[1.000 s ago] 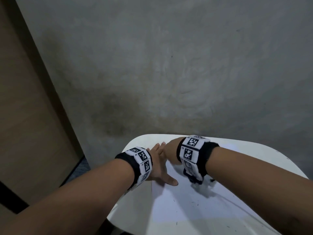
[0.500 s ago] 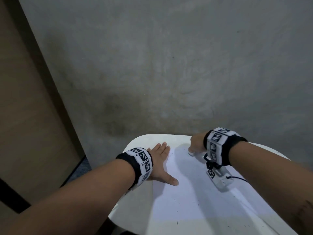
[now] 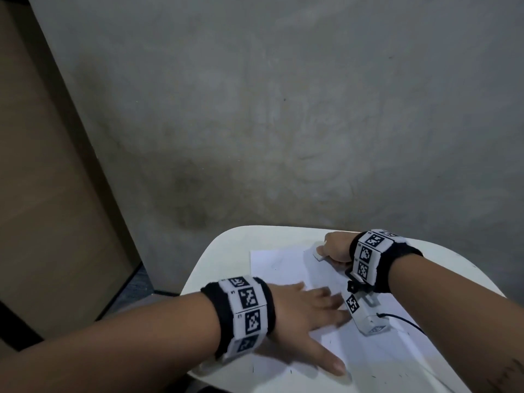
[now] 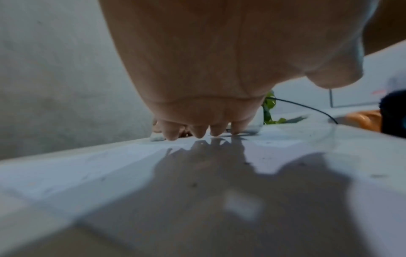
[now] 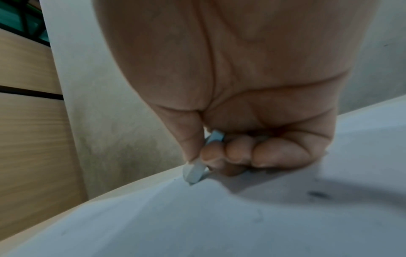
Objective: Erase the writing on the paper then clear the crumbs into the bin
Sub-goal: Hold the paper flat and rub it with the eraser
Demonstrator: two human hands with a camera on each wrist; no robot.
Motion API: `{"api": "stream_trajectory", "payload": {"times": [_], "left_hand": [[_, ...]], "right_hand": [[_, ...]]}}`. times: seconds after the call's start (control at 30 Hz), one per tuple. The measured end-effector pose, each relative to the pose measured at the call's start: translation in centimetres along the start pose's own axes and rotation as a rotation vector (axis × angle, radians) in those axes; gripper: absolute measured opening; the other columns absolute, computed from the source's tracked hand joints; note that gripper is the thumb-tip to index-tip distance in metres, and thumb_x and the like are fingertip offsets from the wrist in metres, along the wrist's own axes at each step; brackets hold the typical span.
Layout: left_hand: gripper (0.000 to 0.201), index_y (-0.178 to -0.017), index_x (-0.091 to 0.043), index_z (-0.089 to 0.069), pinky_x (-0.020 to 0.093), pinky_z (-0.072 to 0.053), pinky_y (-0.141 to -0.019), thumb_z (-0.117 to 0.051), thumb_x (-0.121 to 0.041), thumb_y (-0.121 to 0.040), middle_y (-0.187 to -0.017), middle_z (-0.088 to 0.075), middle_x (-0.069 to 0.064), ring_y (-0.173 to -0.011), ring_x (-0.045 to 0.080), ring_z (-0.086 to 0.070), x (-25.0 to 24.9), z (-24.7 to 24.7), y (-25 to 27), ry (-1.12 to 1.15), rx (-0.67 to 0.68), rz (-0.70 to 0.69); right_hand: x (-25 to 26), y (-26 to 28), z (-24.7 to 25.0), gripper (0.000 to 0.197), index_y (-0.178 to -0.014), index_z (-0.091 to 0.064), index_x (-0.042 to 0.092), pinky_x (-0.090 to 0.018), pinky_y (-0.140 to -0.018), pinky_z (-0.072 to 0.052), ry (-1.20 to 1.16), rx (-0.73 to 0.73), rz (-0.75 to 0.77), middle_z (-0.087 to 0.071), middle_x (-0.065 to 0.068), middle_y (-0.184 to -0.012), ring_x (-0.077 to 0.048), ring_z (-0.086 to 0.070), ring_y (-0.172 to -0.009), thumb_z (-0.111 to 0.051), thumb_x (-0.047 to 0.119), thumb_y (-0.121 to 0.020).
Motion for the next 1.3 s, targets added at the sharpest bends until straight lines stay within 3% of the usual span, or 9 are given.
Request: {"api": "stream_trajectory", "payload": {"times": [0.23, 0.37, 0.5, 0.67, 0.77, 0.93, 1.03, 1.17, 1.3], "left_hand": [[0.110, -0.156, -0.012, 0.015, 0.044, 0.005, -0.122, -0.036, -0.080, -0.086, -0.162, 0.023, 0.006, -0.151, 0.021, 0.016, 8.5, -0.1, 2.0, 0.000, -0.066, 0.544], [0.112, -0.156, -0.018, 0.017, 0.042, 0.011, -0.120, -0.027, -0.088, -0.081, -0.158, 0.028, 0.002, -0.151, 0.020, 0.017, 5.1, -1.1, 0.8, -0.037, -0.062, 0.294], [0.088, -0.157, -0.026, 0.010, 0.041, 0.013, -0.116, -0.029, -0.074, -0.093, -0.164, 0.017, -0.004, -0.150, 0.013, 0.015, -0.6, -0.6, 0.5, -0.025, -0.041, -0.037], [0.112, -0.156, -0.017, 0.016, 0.042, 0.006, -0.122, -0.041, -0.081, -0.084, -0.163, 0.023, 0.001, -0.150, 0.016, 0.017, 7.5, -0.6, 2.4, 0.042, -0.108, 0.431], [0.116, -0.155, -0.018, 0.018, 0.043, 0.005, -0.123, -0.045, -0.082, -0.081, -0.162, 0.024, -0.002, -0.150, 0.014, 0.018, 9.8, -1.2, 3.0, 0.082, -0.048, 0.512], [0.116, -0.156, -0.023, 0.017, 0.047, 0.004, -0.122, -0.048, -0.082, -0.080, -0.163, 0.024, -0.002, -0.150, 0.017, 0.018, 10.5, -0.5, 2.2, 0.090, -0.044, 0.518], [0.118, -0.156, -0.024, 0.018, 0.050, 0.004, -0.122, -0.049, -0.083, -0.078, -0.163, 0.024, 0.000, -0.151, 0.019, 0.018, 10.8, -0.4, 1.8, 0.108, -0.043, 0.522], [0.121, -0.155, -0.022, 0.019, 0.048, 0.004, -0.122, -0.050, -0.082, -0.078, -0.162, 0.025, -0.003, -0.151, 0.017, 0.017, 10.9, -0.6, 1.9, 0.128, -0.047, 0.529], [0.123, -0.155, -0.021, 0.020, 0.050, 0.003, -0.122, -0.054, -0.081, -0.077, -0.163, 0.024, 0.001, -0.151, 0.020, 0.016, 10.7, -0.4, 1.8, 0.133, -0.049, 0.524]], "right_hand": [[0.0, 0.0, 0.0, 0.043, -0.050, -0.044, 0.016, -0.024, -0.054, -0.033, 0.009, 0.000, -0.006, -0.048, 0.002, -0.033, -0.021, -0.049, -0.058, -0.047, 0.026, -0.091], [0.2, 0.3, 0.0, 0.045, -0.049, -0.042, 0.016, -0.022, -0.050, -0.031, 0.015, 0.006, -0.018, -0.041, 0.003, -0.021, -0.018, -0.045, -0.052, -0.046, 0.026, -0.093], [0.3, 0.7, 0.1, 0.042, -0.058, -0.035, 0.017, -0.023, -0.063, -0.035, 0.014, -0.017, -0.006, -0.049, 0.002, -0.050, -0.023, -0.047, -0.071, -0.042, 0.028, -0.098], [0.3, 0.9, 0.3, 0.038, -0.056, -0.044, 0.010, -0.025, -0.056, -0.033, -0.010, 0.036, 0.060, -0.047, 0.003, -0.030, -0.018, -0.049, -0.050, -0.046, 0.021, -0.093], [1.6, 1.6, 1.6, 0.013, -0.072, -0.058, 0.012, -0.025, -0.062, -0.038, -0.007, -0.045, 0.136, -0.059, -0.004, -0.069, -0.020, -0.054, -0.067, -0.053, 0.012, -0.084], [5.5, 2.0, 2.1, 0.012, -0.091, -0.068, 0.015, -0.023, -0.062, -0.041, -0.065, -0.114, 0.299, -0.067, -0.004, -0.085, -0.014, -0.057, -0.070, -0.058, 0.022, -0.090], [7.2, 1.3, 1.4, 0.024, -0.114, -0.063, 0.013, -0.025, -0.076, -0.042, 0.134, -0.135, 0.337, -0.065, -0.003, -0.114, -0.022, -0.061, -0.101, -0.057, 0.017, -0.091], [7.6, 0.4, 0.8, 0.015, -0.103, -0.059, 0.006, -0.027, -0.069, -0.041, 0.328, -0.134, 0.290, -0.066, -0.011, -0.113, -0.027, -0.060, -0.091, -0.051, 0.011, -0.091], [9.1, 0.8, -1.3, 0.027, -0.120, -0.055, 0.009, -0.029, -0.077, -0.042, 0.465, -0.073, 0.378, -0.064, -0.007, -0.118, -0.025, -0.061, -0.107, -0.052, 0.018, -0.094]]}}
Point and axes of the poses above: each hand's wrist, its own y-axis away from the middle knuckle, its own z-axis out of the back of the hand, x = y × z, the point moved 4 cm from there along -y, towards the middle knuckle
